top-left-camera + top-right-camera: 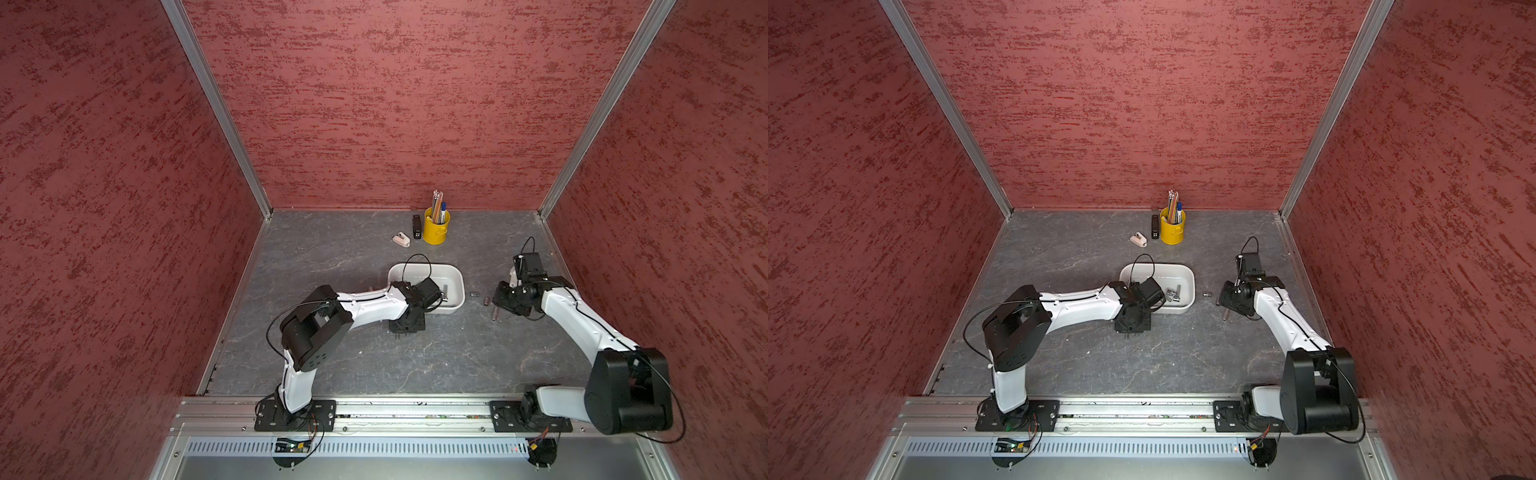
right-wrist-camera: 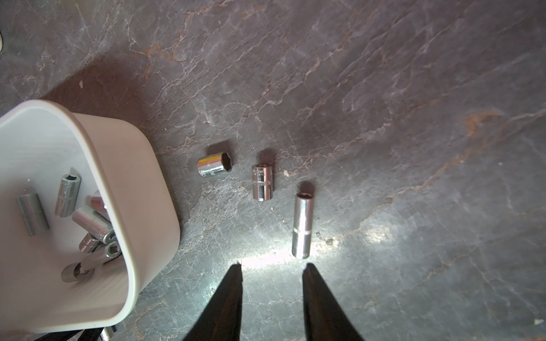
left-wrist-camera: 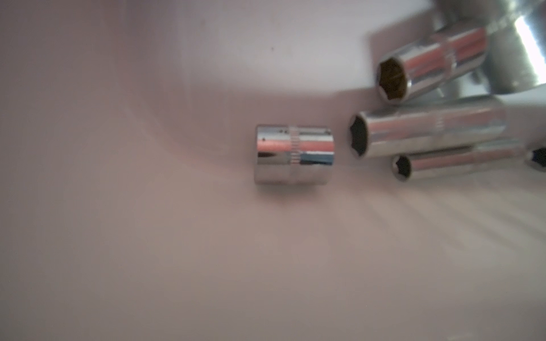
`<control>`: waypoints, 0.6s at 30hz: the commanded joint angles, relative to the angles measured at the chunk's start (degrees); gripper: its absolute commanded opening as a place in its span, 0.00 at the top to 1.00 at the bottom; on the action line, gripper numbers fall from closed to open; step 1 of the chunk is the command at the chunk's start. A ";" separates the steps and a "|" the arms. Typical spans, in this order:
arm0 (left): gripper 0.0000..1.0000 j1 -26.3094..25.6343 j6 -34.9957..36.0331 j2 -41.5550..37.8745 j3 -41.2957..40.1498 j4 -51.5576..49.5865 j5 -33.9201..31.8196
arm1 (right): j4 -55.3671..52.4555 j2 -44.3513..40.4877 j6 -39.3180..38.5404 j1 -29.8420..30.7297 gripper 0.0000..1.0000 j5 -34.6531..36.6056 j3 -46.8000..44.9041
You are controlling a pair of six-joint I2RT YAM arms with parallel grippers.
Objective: Take out the socket from the storage box
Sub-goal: Place the socket head at the center of the board.
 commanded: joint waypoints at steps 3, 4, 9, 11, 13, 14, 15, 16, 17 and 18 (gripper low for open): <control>1.00 -0.70 -2.06 1.16 0.93 -0.46 -1.78 | 0.72 -0.05 -0.27 -0.22 0.63 -0.27 -0.33; 0.98 -0.79 -2.01 1.17 0.92 -0.46 -1.68 | 0.80 -0.07 -0.27 -0.22 0.63 -0.19 -0.27; 0.94 -1.38 -2.16 1.10 0.65 -0.99 -1.40 | 0.80 0.23 -0.29 -0.24 0.63 -0.49 -0.30; 0.90 -1.50 -2.16 1.19 0.47 -0.81 -1.00 | 0.78 0.15 -0.31 -0.22 0.63 -0.53 -0.33; 0.84 -1.61 -2.16 1.19 0.62 -0.94 -1.04 | 0.81 0.08 -0.28 -0.24 0.63 -0.54 -0.43; 0.82 -1.65 -2.18 1.25 0.55 -1.11 -1.03 | 0.81 0.02 -0.32 -0.24 0.63 -0.56 -0.43; 0.80 -1.66 -2.18 1.18 0.64 -1.32 -1.23 | 0.75 -0.03 -0.28 -0.26 0.63 -0.50 -0.52; 0.76 -1.67 -2.16 0.89 0.57 -1.34 -1.28 | 0.85 -0.12 -0.32 -0.24 0.63 -0.53 -0.53; 0.74 -1.65 -2.08 0.73 0.64 -1.42 -1.23 | 0.89 -0.15 -0.25 -0.29 0.63 -0.54 -0.65; 0.72 -1.76 -1.97 0.58 0.58 -1.43 -1.19 | 0.83 -0.16 -0.28 -0.25 0.62 -0.53 -0.63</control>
